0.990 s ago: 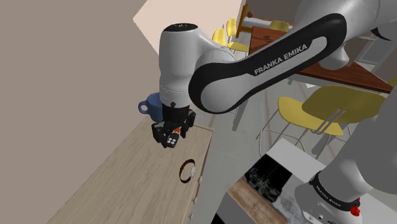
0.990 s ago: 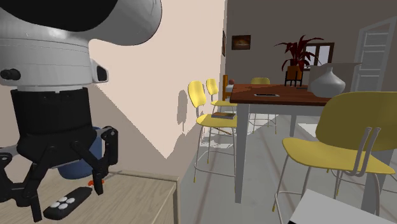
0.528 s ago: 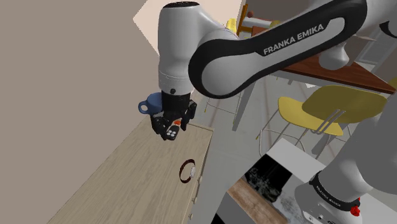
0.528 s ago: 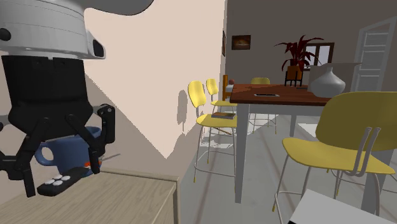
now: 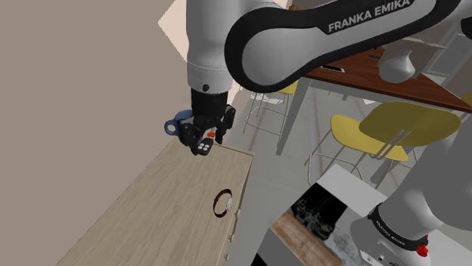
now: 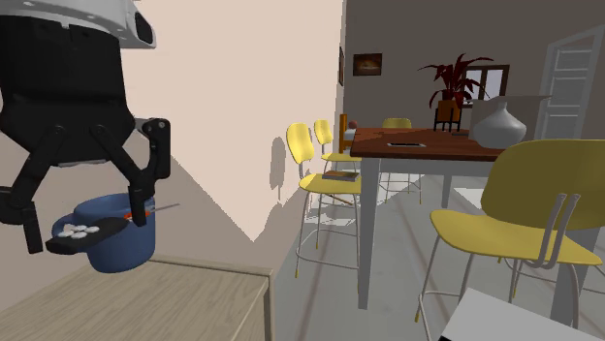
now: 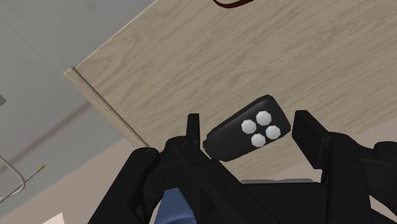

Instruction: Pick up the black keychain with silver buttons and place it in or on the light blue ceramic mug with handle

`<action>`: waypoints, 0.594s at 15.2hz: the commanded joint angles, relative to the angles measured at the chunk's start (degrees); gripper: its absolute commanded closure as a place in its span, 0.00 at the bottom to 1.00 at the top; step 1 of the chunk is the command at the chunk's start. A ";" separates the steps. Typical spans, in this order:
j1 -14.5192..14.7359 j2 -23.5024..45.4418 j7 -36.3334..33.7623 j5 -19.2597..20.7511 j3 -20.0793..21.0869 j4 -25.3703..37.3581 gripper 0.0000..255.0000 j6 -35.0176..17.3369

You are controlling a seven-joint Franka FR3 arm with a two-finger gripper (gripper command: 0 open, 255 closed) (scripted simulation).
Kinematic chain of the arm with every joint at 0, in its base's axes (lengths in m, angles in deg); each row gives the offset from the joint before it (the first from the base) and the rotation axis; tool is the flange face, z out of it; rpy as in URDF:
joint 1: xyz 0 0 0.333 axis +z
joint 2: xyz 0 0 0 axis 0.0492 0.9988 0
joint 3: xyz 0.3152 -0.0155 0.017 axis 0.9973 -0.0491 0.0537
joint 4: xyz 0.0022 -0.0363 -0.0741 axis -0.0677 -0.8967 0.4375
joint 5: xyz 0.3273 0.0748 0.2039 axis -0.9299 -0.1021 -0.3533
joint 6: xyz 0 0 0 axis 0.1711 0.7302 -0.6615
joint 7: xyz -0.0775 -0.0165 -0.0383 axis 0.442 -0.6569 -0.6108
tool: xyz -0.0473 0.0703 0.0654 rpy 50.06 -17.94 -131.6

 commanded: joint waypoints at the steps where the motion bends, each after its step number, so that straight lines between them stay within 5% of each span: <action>1: -0.12 -0.61 0.35 -0.39 -0.04 0.87 1.00 1.42; 9: -0.24 -1.90 0.93 -1.18 -0.05 5.72 1.00 7.36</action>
